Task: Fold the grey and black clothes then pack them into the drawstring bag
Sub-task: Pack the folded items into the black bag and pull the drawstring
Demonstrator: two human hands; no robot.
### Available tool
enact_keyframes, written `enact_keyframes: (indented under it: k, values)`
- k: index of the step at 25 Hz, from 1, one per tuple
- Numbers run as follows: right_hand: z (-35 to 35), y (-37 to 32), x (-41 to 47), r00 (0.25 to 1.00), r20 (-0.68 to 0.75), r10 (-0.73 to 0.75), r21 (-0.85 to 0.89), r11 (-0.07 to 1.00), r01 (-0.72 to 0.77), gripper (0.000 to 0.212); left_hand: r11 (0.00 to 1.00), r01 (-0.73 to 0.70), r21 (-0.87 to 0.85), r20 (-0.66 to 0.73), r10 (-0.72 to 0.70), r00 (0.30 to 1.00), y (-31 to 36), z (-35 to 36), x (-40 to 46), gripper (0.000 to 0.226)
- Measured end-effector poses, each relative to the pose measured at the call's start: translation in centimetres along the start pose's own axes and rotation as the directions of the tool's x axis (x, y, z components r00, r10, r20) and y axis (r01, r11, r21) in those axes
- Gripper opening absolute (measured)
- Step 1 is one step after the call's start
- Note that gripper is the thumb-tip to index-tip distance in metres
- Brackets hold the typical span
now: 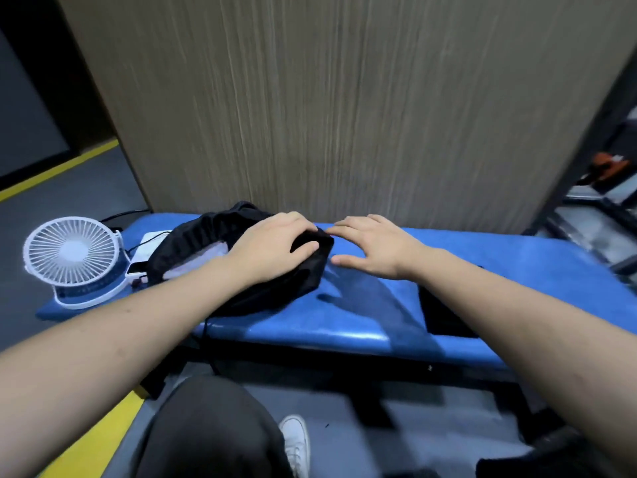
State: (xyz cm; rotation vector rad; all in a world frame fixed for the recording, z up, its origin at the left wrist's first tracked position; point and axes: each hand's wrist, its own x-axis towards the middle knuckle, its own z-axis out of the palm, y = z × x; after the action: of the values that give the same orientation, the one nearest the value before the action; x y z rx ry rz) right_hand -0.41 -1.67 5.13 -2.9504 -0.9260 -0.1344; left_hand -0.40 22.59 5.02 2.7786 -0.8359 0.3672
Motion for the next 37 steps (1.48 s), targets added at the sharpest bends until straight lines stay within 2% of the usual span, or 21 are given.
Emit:
enact_keyframes:
  k: [6,8,11,13,16,19,20,23,25,27,29,33,34,37]
  values:
    - [-0.5,8.1,-13.6,0.963,0.046,0.265,0.008,0.964,-0.266,0.089,0.983,-0.134,-0.129,0.081,0.145,0.986,12.4,4.3,4.8,0.045]
    - [-0.1,10.1,-16.6,0.936,0.057,0.346,0.068,0.934,-0.349,0.092,0.959,-0.07,-0.274,0.11,0.103,0.989,15.4,6.2,6.1,0.045]
    - [1.1,12.0,-18.8,0.898,0.048,0.437,0.179,0.881,-0.438,0.087,0.828,0.07,-0.557,0.123,-0.002,0.992,18.5,8.6,7.5,0.048]
    - [2.4,13.0,-19.0,0.879,0.059,0.473,0.277,0.838,-0.47,0.086,0.761,0.165,-0.627,0.187,-0.058,0.981,19.4,10.3,8.5,0.053]
    - [4.8,13.2,-18.3,0.88,0.13,0.457,0.349,0.809,-0.472,0.099,0.724,0.387,-0.571,0.376,-0.189,0.907,19.6,12.5,9.6,0.068]
    - [7.0,12.8,-17.2,0.883,0.222,0.414,0.381,0.797,-0.469,0.109,0.75,0.473,-0.462,0.48,-0.237,0.845,19.4,13.8,9.7,0.068]
    - [7.3,12.8,-16.9,0.884,0.23,0.407,0.398,0.79,-0.467,0.111,0.721,0.489,-0.491,0.488,-0.238,0.84,19.2,13.8,9.8,0.064]
    - [7.6,12.6,-16.5,0.901,0.212,0.378,0.417,0.799,-0.433,0.119,0.519,0.554,-0.651,0.537,-0.201,0.819,19.2,12.7,9.6,0.037]
    - [7.5,12.0,-16.8,0.916,0.199,0.349,0.447,0.799,-0.402,0.123,0.426,0.579,-0.695,0.565,-0.174,0.806,19.1,12.1,9.3,0.025]
    - [7.5,10.9,-17.1,0.925,0.175,0.336,0.423,0.823,-0.379,0.123,0.358,0.61,-0.707,0.594,-0.169,0.787,18.9,12.0,8.8,0.039]
    - [7.6,9.7,-17.3,0.935,0.118,0.334,0.389,0.851,-0.353,0.114,0.301,0.643,-0.704,0.626,-0.166,0.762,18.7,11.9,8.2,0.052]
    - [8.1,8.1,-18.4,0.939,0.04,0.341,0.438,0.839,-0.323,0.102,0.255,0.657,-0.709,0.651,-0.119,0.749,18.5,11.6,7.4,0.073]
    - [8.2,7.8,-18.7,0.938,0.035,0.345,0.45,0.832,-0.323,0.101,0.261,0.661,-0.704,0.664,-0.09,0.743,18.5,11.3,7.3,0.068]
    - [8.6,6.9,-19.2,0.939,0.02,0.343,0.483,0.819,-0.309,0.101,0.324,0.646,-0.691,0.684,0.005,0.729,19.0,10.8,6.7,0.029]
